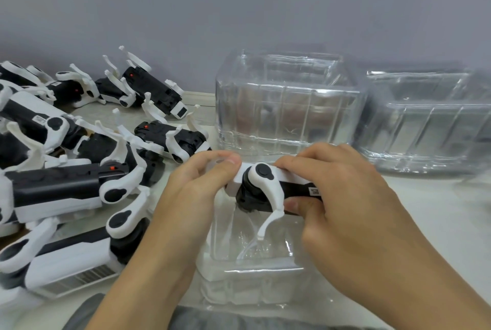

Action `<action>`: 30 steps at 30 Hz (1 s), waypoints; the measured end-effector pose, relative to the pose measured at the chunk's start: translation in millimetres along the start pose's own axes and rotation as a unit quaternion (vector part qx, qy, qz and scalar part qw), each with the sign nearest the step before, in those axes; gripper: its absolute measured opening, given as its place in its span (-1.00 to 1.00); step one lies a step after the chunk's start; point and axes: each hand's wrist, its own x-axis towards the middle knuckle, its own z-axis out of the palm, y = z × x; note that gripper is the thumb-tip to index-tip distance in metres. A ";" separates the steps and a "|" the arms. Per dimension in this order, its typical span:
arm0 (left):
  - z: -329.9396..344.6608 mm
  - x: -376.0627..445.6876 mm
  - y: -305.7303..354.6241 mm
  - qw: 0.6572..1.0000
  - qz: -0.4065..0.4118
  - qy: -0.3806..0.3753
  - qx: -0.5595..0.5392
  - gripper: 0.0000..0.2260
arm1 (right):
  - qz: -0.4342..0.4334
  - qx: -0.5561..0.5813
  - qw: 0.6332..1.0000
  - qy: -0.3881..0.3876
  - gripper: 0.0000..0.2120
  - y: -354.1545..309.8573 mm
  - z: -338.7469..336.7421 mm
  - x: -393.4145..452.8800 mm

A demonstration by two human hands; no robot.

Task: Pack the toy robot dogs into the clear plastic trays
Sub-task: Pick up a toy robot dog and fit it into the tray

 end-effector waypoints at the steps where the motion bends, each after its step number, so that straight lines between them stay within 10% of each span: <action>1: -0.7 0.4 -0.3 1.000 0.000 0.000 -0.001 -0.65 | 0.004 0.001 1.000 0.003 -0.73 -0.6 0.2 -0.2; 30: -0.8 0.0 -0.2 0.999 -0.022 0.017 0.031 -0.90 | -0.002 0.001 1.000 0.002 -0.81 3.9 3.3 1.7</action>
